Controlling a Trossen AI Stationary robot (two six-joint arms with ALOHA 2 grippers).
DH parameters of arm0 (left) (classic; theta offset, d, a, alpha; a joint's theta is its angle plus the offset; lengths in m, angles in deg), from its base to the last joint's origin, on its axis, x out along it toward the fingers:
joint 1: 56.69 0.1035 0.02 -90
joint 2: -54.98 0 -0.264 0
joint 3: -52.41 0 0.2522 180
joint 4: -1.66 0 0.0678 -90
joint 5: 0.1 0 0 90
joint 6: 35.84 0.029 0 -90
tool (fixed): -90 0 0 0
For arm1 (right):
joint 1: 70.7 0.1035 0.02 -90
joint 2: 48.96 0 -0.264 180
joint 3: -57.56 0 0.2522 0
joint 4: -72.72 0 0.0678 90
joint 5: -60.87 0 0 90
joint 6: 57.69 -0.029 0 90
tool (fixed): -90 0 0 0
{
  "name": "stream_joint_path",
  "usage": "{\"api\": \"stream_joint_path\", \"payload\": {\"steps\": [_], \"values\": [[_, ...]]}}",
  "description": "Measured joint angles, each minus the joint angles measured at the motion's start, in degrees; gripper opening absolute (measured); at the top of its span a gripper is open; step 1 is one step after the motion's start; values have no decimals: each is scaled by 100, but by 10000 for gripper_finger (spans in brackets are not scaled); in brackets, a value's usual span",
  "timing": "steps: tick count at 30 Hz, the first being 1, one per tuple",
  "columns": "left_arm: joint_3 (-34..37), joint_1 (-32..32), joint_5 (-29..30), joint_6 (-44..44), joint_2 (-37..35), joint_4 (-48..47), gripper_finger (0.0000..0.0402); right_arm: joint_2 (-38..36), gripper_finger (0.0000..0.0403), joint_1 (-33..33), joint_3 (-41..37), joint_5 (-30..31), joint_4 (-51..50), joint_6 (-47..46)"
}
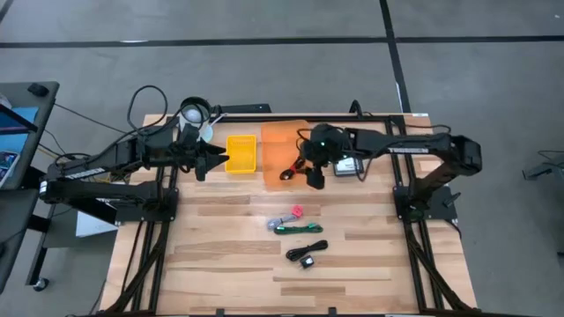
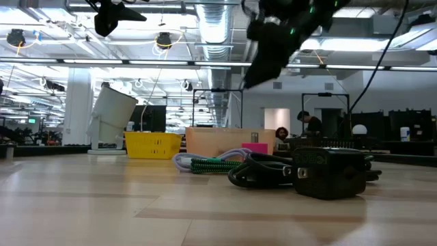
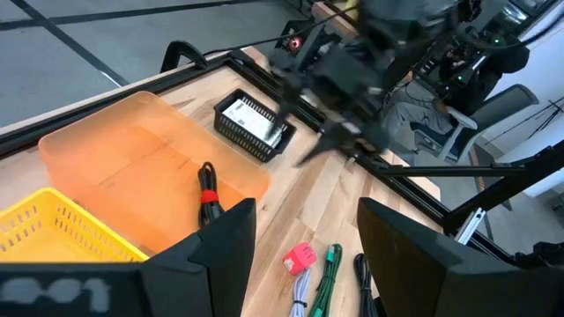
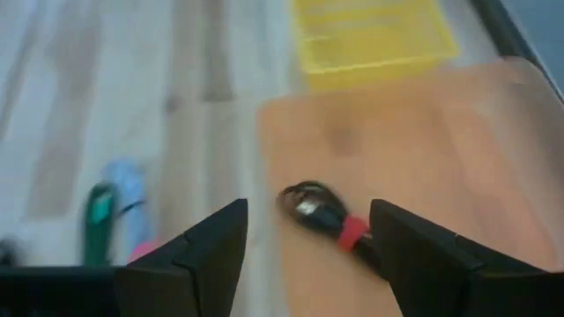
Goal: Pick and place items into bin
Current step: Put the black USB cable into the orange bin
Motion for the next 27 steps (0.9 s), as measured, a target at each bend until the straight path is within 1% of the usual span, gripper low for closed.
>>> {"api": "stream_joint_path", "payload": {"steps": [5, 11, 15, 19, 22, 27], "values": [[0, -2, 0, -2, 2, -4, 189, -292, 225, 596, 346, 3, -1281, 458], [0, 0, 0, -4, 1, -2, 189, -440, 208, 1344, 381, 5, -2320, 488], [0, 0, 0, -12, 0, -2, 189, -408, 194, 1750, 378, 5, -2570, 480], [0, -2, 0, -35, 2, -2, 189, -241, 181, 2056, 367, 12, -2519, -62], [0, -1, 2, -35, 2, -35, 189, -95, 173, 2190, 393, 1, -2373, -315], [-2, -1, 145, -33, 1, -281, 189, 146, 163, 2333, 376, -1, -2376, -377]]}}
